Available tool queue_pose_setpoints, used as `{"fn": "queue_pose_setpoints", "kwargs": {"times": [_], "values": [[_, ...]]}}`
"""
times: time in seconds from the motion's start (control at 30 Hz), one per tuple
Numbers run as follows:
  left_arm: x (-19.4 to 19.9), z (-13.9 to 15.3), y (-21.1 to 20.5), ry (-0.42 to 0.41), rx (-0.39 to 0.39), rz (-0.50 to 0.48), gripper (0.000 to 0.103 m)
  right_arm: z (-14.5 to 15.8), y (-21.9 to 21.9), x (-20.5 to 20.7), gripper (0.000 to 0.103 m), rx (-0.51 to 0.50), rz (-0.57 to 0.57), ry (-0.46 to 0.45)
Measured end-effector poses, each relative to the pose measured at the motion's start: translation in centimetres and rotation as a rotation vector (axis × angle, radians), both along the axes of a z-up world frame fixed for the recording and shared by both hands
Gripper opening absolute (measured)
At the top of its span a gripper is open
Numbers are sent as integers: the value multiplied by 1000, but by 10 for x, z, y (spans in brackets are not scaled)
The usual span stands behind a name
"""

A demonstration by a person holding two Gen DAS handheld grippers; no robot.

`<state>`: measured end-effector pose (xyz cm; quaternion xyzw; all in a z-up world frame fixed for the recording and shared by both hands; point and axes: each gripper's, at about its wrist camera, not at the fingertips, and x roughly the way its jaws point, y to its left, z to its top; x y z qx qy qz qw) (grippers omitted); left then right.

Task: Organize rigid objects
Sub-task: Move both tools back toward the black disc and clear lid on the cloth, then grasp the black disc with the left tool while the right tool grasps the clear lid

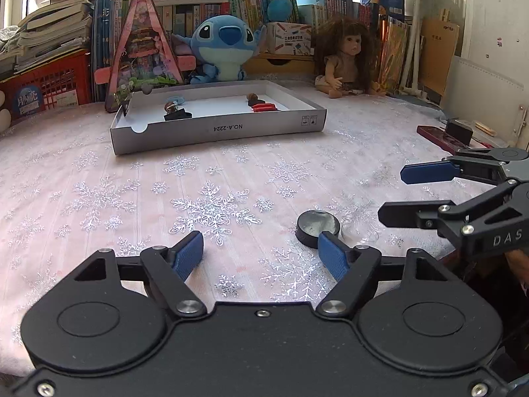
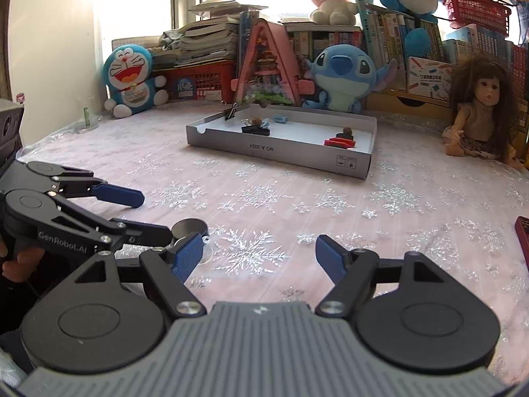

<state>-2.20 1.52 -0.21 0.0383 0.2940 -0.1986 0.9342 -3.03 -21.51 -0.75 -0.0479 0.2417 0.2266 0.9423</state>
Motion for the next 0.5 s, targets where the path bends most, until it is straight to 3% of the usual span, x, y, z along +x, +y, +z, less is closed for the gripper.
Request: {"fn": "queue_pose_setpoints", "kwargs": {"times": [0.5], "values": [[9,-5,-20,-8,-10,-31,58,-9,2,-3,84,-15,0,22]]}}
